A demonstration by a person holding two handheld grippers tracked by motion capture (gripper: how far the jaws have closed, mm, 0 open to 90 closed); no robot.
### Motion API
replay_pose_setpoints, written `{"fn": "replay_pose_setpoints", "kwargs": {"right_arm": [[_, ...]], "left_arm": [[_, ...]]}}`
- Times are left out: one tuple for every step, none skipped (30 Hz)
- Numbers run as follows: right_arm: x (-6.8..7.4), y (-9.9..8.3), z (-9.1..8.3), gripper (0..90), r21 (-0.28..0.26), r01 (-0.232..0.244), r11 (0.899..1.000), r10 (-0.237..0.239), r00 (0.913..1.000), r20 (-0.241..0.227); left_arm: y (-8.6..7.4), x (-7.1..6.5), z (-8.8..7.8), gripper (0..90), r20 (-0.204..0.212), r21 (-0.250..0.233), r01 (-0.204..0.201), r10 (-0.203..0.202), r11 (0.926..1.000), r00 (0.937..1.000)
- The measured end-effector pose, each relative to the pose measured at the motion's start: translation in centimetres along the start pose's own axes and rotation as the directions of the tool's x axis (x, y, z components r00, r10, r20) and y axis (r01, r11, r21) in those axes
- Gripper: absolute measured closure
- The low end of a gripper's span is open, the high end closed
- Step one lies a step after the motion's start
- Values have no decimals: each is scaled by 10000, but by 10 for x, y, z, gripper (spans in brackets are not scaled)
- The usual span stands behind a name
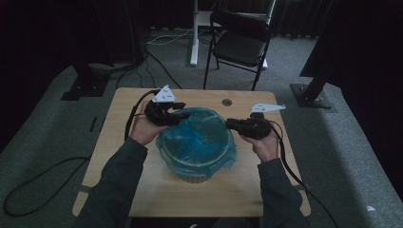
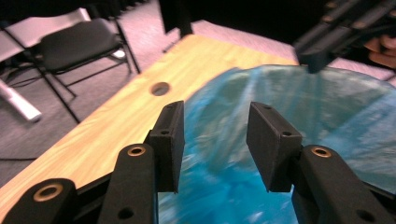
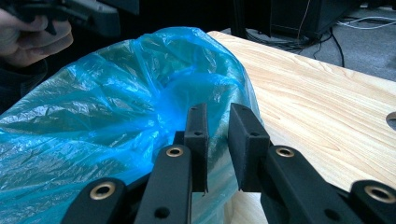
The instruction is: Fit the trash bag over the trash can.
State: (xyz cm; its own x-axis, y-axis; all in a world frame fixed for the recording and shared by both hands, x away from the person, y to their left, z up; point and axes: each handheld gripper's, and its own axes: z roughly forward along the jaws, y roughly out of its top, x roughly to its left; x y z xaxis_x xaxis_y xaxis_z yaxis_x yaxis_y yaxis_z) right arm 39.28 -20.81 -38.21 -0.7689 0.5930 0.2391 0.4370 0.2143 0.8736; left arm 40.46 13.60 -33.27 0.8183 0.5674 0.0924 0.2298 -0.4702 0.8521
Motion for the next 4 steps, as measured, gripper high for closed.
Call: {"fn": "replay_pose_setpoints", "kwargs": {"right_arm": [[0, 0, 0, 772, 12, 11, 10000, -11, 10000, 0], [0, 0, 0, 759, 22, 19, 10000, -19, 10000, -4], [1, 0, 0, 736, 37, 14, 10000, -14, 10000, -34], [1, 0, 0, 717, 39, 7, 10000, -7, 10000, -82]], "left_arm": [[-3, 3, -3, 557, -65, -93, 201, -201, 9998, 9998], [-6, 7, -5, 557, -161, -187, 339, -342, 9992, 9993], [-9, 10, -8, 557, -230, -266, 469, -475, 9985, 9986], [-12, 12, -10, 556, -321, -333, 540, -551, 9980, 9980]]}}
